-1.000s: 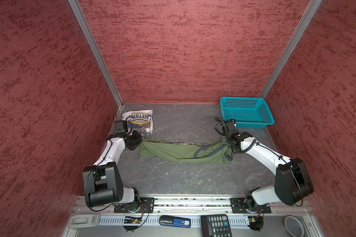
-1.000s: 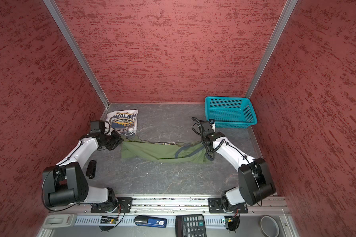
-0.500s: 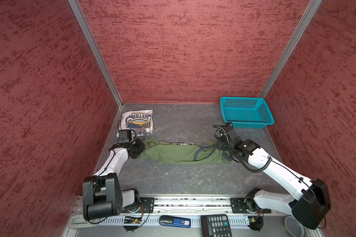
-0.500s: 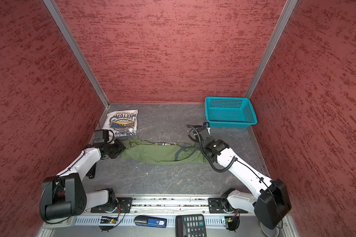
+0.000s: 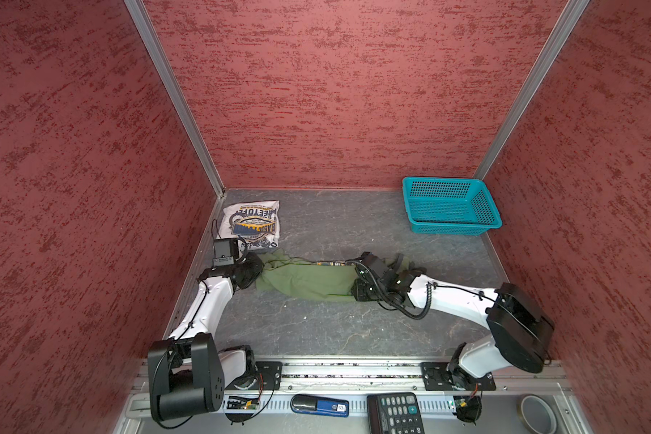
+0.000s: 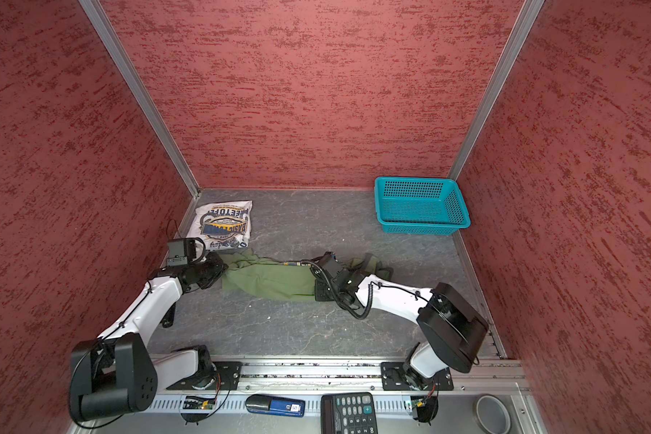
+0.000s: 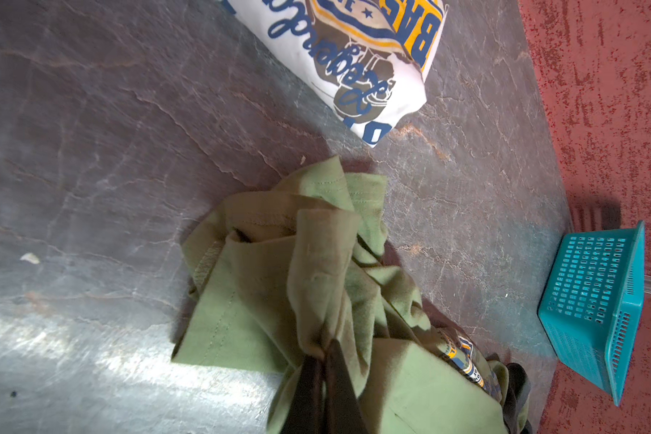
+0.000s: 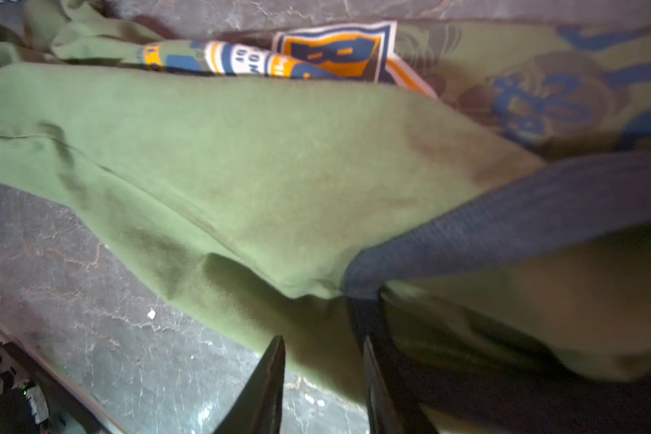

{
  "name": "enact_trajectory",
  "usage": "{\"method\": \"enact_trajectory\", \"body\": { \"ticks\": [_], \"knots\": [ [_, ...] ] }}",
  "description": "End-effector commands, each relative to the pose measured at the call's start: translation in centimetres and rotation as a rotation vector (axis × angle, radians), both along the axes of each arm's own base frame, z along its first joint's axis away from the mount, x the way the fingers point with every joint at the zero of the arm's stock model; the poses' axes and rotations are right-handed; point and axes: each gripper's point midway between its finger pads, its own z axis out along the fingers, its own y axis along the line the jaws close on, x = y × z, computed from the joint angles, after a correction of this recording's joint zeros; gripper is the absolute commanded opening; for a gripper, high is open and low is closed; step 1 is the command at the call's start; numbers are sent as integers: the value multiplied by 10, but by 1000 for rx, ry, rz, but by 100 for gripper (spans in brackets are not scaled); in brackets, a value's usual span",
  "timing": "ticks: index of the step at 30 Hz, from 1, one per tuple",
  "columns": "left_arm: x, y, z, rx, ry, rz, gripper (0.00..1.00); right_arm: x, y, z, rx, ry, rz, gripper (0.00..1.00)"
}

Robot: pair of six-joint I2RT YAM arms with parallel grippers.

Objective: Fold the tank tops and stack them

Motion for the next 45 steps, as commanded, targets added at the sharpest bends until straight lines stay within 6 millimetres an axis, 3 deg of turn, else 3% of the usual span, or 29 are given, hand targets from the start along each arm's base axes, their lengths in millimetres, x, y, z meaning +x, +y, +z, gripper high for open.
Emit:
{"method": "enact_trajectory", "body": {
  "ticks": [1, 7, 12, 17, 22, 29, 35, 39, 45],
  "knots": [
    [-1, -1, 3, 6, -22, -5, 0, 7, 5, 0, 33, -17, -45, 36],
    [0, -1, 5, 2, -28, -6, 0, 18, -2, -15, -45, -42, -69, 45],
    [-1, -1, 7, 5, -33, -7, 0, 29, -1, -22, -90, -65, -80, 45],
    [-1, -1, 6, 6, -29, -8, 0, 32, 15, -10, -35, -75, -42, 28],
    [-1, 0, 6, 10, -28, -6, 0, 31, 11, 4, -35, -94, -40, 15],
    [1, 0, 7, 12, -31, -6, 0, 31, 7, 19, -35, -115, -41, 5],
    [2, 5, 13, 35, -41, 1, 0, 28, -7, 58, -48, -180, -32, 2],
    [3, 9, 23, 45, -70, 17, 0, 23, -30, 97, -61, -257, -48, 2],
    [11, 7, 44, 32, -133, 32, 0, 30, -62, 134, -50, -340, -109, 2]
  ]
}}
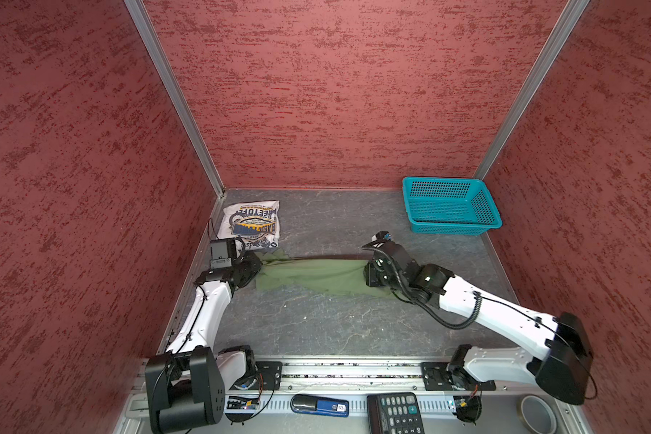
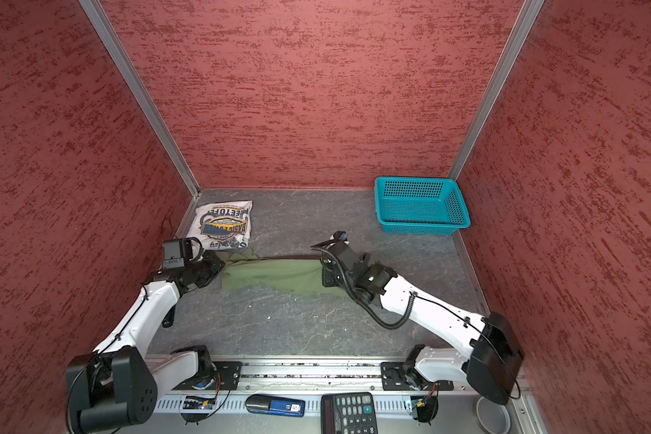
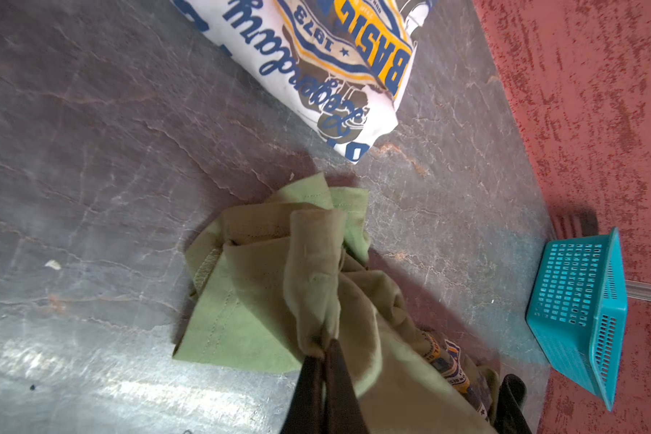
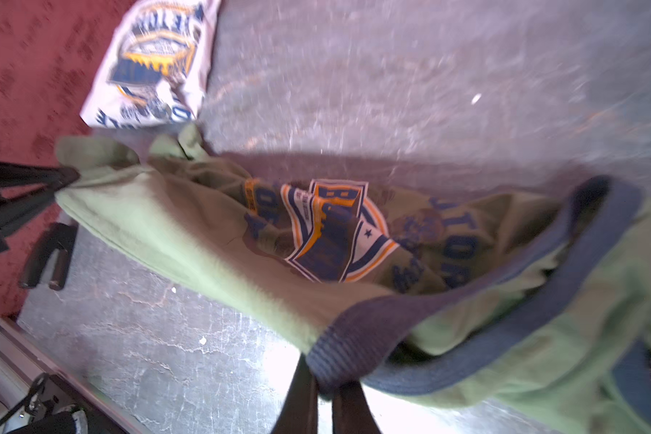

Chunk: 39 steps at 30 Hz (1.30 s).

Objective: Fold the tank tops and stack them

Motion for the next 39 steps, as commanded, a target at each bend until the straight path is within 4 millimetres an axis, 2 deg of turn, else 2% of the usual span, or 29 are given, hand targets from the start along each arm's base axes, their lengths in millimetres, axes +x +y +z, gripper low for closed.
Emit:
{"method": "enact_trajectory", "body": {
  "ticks": [1, 4, 6, 9, 12, 16, 19, 21, 23, 28, 32, 36, 39],
  "knots": [
    [12, 2, 24, 7, -69, 9, 0, 12, -26, 11, -40, -34, -62, 2],
    [28, -2, 34, 9, -78, -7, 0, 34, -26, 23, 23, -60, -67, 1],
    [39, -3, 33, 12, -58, -13, 0, 52, -20, 29, 48, -83, -58, 1],
    [54, -1, 27, 18, -15, -5, 0, 80, -11, 18, 31, -79, -48, 1],
    [62, 7, 17, 30, 42, 21, 0, 109, -1, -14, -4, -27, -42, 1],
    [67, 12, 2, 31, 95, 35, 0, 145, -4, -55, -50, 47, -57, 1],
    [68, 8, -5, 22, 113, 22, 0, 164, -8, -79, -83, 85, -69, 11],
    [67, 5, -8, 21, 119, 11, 0, 168, -10, -87, -108, 108, -70, 25],
    [65, 2, -10, 20, 122, 0, 0, 167, -17, -84, -150, 116, -86, 38],
    [60, 1, -15, 25, 125, -8, 0, 151, -48, -67, -250, 95, -144, 56],
    [61, -1, -17, 15, 121, -12, 0, 140, -70, -70, -292, 103, -190, 59],
    [62, -3, -16, 8, 115, -17, 0, 137, -100, -95, -392, 165, -272, 56],
    [62, -4, -13, 6, 107, -22, 0, 137, -113, -114, -475, 213, -304, 55]
  ]
}}
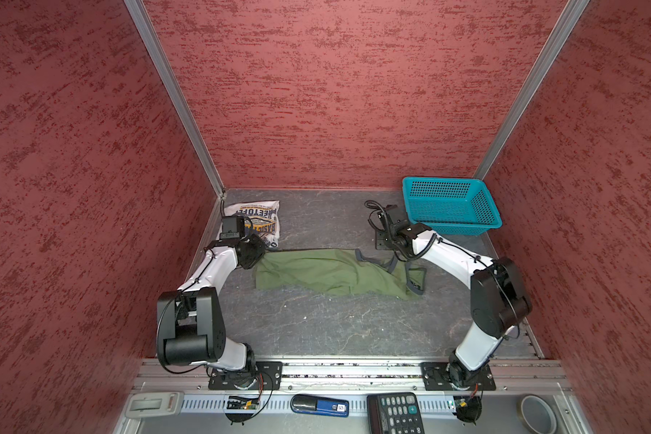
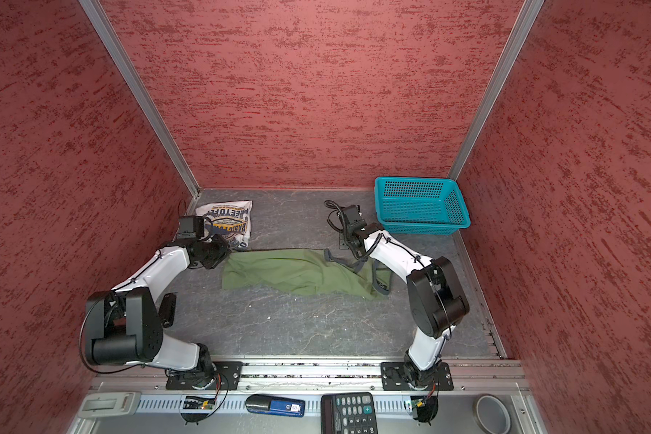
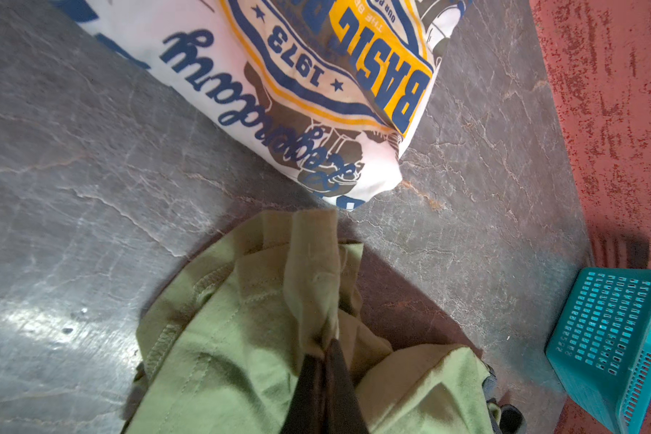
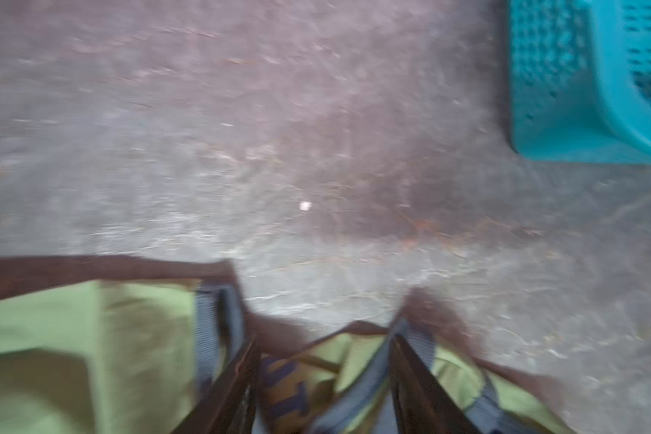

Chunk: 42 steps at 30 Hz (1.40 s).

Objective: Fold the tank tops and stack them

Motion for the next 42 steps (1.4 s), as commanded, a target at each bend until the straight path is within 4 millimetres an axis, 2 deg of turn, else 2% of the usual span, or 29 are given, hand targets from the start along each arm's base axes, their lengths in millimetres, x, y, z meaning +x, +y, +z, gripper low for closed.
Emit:
{"method": "enact_trajectory", "body": {
  "ticks": [1, 9, 13, 17, 22, 26, 31, 40, 42],
  "knots": [
    [3, -4, 7, 3, -38, -18, 0, -9, -31, -33, -162, 96, -76, 55],
    [1, -6, 8, -1, -42, -22, 0, -11, -49, -60, -268, 152, -108, 57],
    [2, -6, 8, -2, -45, -22, 0, -13, -51, -70, -279, 176, -107, 46],
    [2, -6, 10, 0, -44, -22, 0, -16, -57, -63, -297, 155, -123, 31],
    [3, -5, 16, -3, -56, -21, 0, -18, -67, -34, -315, 89, -149, 14],
    [4, -3, 33, -28, -90, -11, 0, -21, -74, 10, -294, -3, -170, 5],
    [-5, 13, 81, -75, -208, 50, 0, -35, -87, 81, -251, -143, -207, 1],
    [-50, 44, 211, -87, -513, 172, 0, -85, -118, 245, -106, -474, -261, 0],
    [-58, 48, 239, -84, -570, 187, 0, -92, -123, 276, -87, -541, -266, 0]
  ]
}}
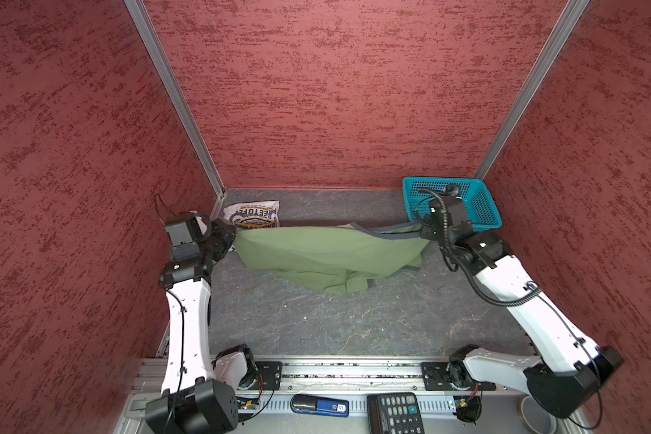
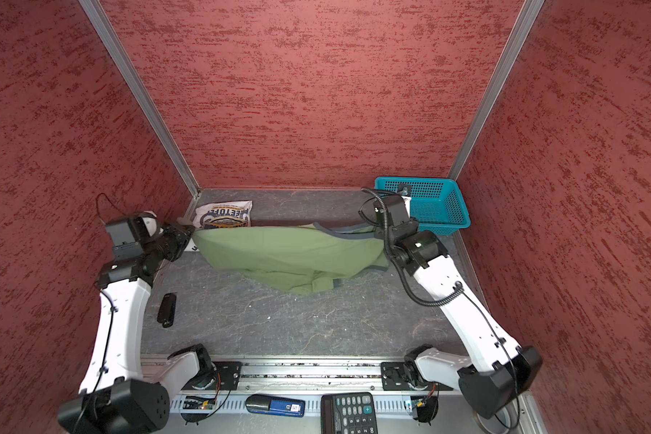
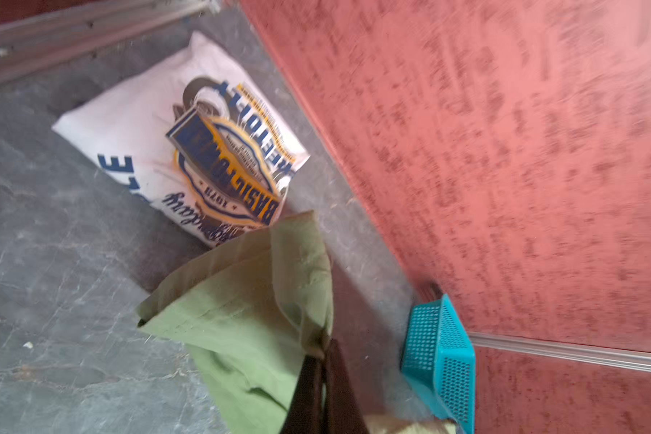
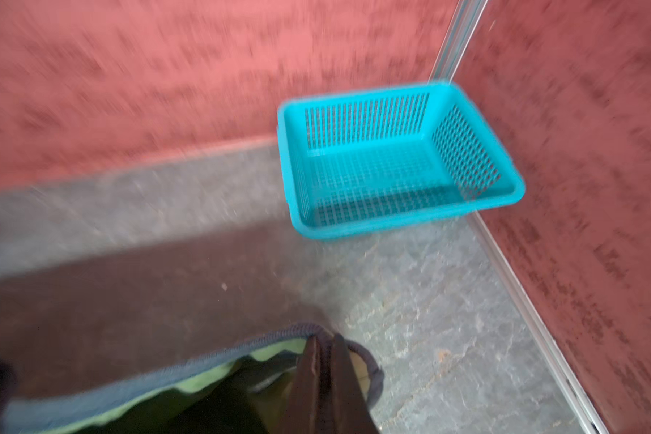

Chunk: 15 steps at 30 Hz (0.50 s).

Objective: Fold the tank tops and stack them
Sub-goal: 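Raise the green tank top high with both grippers, stretching it wide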

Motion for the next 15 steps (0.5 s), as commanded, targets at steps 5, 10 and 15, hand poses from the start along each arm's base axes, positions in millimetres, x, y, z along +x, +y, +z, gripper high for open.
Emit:
{"method": "enact_trajectory", "body": {
  "ticks": [5, 10, 15],
  "knots": [
    [-11, -6, 101, -9, -201, -25, 0, -11, -23, 103, -29, -213, -44, 0],
    [9, -11, 156, 24, -315, -75, 0, 17, -34, 158, -25, -342, -79, 0],
    [59, -27, 177, 95, -331, -160, 0, 65, -38, 181, 11, -389, -69, 0]
  ]
}}
